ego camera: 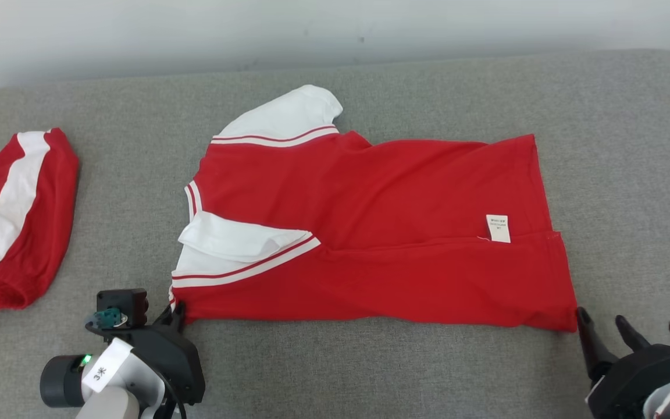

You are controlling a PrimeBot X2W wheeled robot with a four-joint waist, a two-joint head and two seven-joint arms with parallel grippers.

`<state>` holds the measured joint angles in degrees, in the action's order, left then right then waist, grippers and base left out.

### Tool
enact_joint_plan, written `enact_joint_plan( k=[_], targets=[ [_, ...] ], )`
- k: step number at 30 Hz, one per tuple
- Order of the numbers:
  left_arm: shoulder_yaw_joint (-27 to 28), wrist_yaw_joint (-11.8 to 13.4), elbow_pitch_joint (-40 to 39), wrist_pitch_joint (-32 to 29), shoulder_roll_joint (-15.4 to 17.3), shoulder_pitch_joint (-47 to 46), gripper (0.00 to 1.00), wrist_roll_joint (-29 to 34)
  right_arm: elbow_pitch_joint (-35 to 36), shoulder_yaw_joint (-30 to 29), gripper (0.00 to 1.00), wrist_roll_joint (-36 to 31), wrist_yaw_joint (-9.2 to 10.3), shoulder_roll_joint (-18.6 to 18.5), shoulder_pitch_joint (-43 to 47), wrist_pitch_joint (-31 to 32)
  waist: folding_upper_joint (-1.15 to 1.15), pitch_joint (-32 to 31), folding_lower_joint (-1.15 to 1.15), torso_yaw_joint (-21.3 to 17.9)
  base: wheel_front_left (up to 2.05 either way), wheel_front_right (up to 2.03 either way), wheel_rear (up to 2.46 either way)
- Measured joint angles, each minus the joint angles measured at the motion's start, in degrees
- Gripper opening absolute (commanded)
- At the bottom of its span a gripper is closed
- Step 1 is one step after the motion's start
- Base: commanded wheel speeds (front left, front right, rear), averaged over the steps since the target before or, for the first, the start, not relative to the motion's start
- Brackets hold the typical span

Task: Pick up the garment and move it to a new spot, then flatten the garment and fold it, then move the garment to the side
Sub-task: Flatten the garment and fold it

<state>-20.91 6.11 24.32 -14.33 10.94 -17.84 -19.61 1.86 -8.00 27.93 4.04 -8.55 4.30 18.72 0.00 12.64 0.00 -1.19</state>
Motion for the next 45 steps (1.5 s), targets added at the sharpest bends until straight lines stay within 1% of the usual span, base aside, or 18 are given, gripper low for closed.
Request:
enact_joint_plan(
  k=[7, 17, 26, 27, 28, 29, 30, 31, 32, 33, 45],
  targets=[
    [0.1, 0.0, -0.2, 0.1, -0.2, -1.2, 0.00, 0.0, -0.6, 2.3, 1.00, -1.3, -0.01, 0.6, -2.4, -0.1, 0.00, 1.9, 0.00, 0.4, 0.00, 0.00, 0.00],
    [-0.2, -0.1, -0.1, 0.1, -0.8, -3.2, 0.00, 0.0, -3.8, 3.3, 1.00, -1.8, 0.00, 0.9, -6.1, -0.6, 0.00, 3.5, 0.00, 1.3, 0.00, 0.00, 0.00],
    [-0.3, -0.1, 0.3, 0.6, -1.3, -3.9, 0.00, 0.0, -6.6, 3.9, 1.00, -2.0, 0.08, 1.1, -7.4, -0.6, 0.00, 4.2, 0.00, 1.7, 0.00, 0.00, 0.00],
    [-0.3, -0.2, 0.3, 0.7, -1.3, -3.9, 0.00, 0.0, -6.7, 3.9, 0.81, -2.4, 0.08, 1.1, -7.4, -0.7, 0.00, 4.2, 0.00, 1.8, 0.00, 0.00, 0.00],
    [-0.3, -0.2, 0.4, 0.8, -1.4, -4.0, 0.00, 0.0, -6.8, 3.9, 0.81, -2.5, 0.08, 1.0, -7.4, -0.8, 0.00, 4.2, 0.00, 1.8, 0.00, 0.00, 0.00],
    [-0.3, -0.2, 0.5, 0.8, -1.4, -4.0, 0.00, 0.0, -7.0, 3.8, 0.47, -2.5, 0.09, 1.0, -7.4, -0.9, 0.00, 4.2, 0.00, 1.8, 0.00, 0.00, 0.00],
    [-0.3, -0.2, 0.5, 0.8, -1.4, -4.0, 0.00, 0.0, -7.1, 3.8, 0.28, -3.0, 0.29, 0.9, -7.4, -1.1, 0.00, 4.2, 0.00, 1.8, 0.00, 0.00, 0.00],
    [-0.2, -0.2, 0.6, 0.8, -1.3, -4.0, 0.00, 0.0, -7.1, 3.7, 0.13, -3.3, 0.40, 0.9, -7.4, -1.2, 0.00, 4.2, 0.00, 1.7, 0.00, 0.00, 0.00],
    [-0.2, -0.2, 0.7, 0.8, -1.3, -4.0, 0.00, 0.0, -7.2, 3.5, 0.05, -3.4, 0.51, 0.7, -7.4, -1.2, 0.00, 4.1, 0.00, 1.7, 0.00, 0.00, 0.00],
    [-0.2, -0.4, 0.8, 0.8, -1.3, -4.1, 0.00, 0.0, -7.2, 3.4, 0.00, -3.4, 0.51, 0.6, -7.4, -1.3, 0.00, 4.1, 0.00, 1.6, 0.00, 0.00, 0.00],
    [0.0, -0.6, 2.4, 1.3, -1.1, -4.2, 0.00, -0.1, -7.0, 3.2, 0.00, -4.6, 0.57, 0.4, -7.2, -2.9, 0.00, 2.9, 0.00, 0.9, 0.00, 0.00, 0.00]
  ],
)
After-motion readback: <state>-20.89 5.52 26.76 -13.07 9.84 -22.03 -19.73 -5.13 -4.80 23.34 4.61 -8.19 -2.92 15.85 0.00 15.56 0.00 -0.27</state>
